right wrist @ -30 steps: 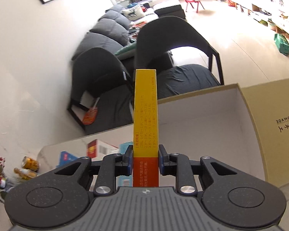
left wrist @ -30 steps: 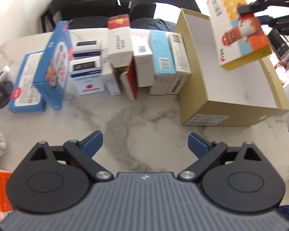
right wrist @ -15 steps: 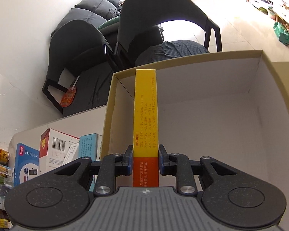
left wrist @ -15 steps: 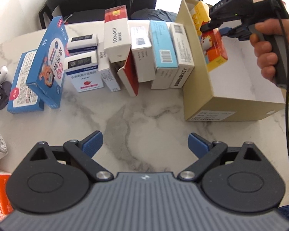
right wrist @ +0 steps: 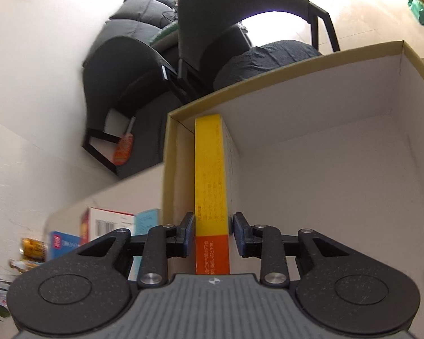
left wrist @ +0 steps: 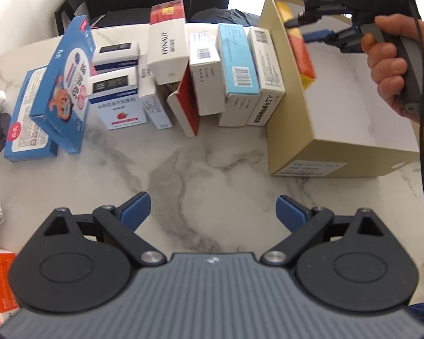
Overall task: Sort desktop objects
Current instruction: 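Carry the orange-and-yellow box with the right tool into the shoe box, then open the right tool to release the box inside the shoe box, then grasp the long blue medicine box with the left tool, then grasp the blue box with the right tool while the left tool opens, then carry the blue box with the right tool into the shoe box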
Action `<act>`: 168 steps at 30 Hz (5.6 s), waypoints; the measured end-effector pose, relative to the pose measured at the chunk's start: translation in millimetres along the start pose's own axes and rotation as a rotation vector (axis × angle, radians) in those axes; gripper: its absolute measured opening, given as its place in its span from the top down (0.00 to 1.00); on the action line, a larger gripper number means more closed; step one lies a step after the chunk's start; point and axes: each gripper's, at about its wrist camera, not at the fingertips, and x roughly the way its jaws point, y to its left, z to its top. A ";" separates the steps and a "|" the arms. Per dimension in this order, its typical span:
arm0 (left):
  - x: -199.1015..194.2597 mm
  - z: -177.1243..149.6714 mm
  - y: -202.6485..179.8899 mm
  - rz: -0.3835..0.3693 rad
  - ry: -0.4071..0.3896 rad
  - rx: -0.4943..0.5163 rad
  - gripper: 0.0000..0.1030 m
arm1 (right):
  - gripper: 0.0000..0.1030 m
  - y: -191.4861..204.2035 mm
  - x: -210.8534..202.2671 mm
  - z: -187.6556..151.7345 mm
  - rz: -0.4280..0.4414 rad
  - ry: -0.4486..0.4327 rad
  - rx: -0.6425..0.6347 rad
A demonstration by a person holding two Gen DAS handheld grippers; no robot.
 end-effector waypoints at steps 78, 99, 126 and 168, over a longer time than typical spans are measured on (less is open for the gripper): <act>-19.6 -73.2 61.4 0.187 -0.052 -0.303 0.80 | 0.46 65.3 -96.2 -124.9 0.048 0.098 -0.286; -27.1 -85.6 54.5 0.112 -0.085 -0.273 0.50 | 0.56 117.4 -66.1 -177.2 0.061 0.229 -0.455; -51.2 -116.3 87.0 0.099 -0.123 -0.354 0.37 | 0.62 210.0 17.1 -226.9 0.023 0.350 -0.685; -56.3 -67.9 103.6 0.154 -0.177 -0.322 0.26 | 0.77 156.1 -84.5 -141.7 0.130 0.116 -0.445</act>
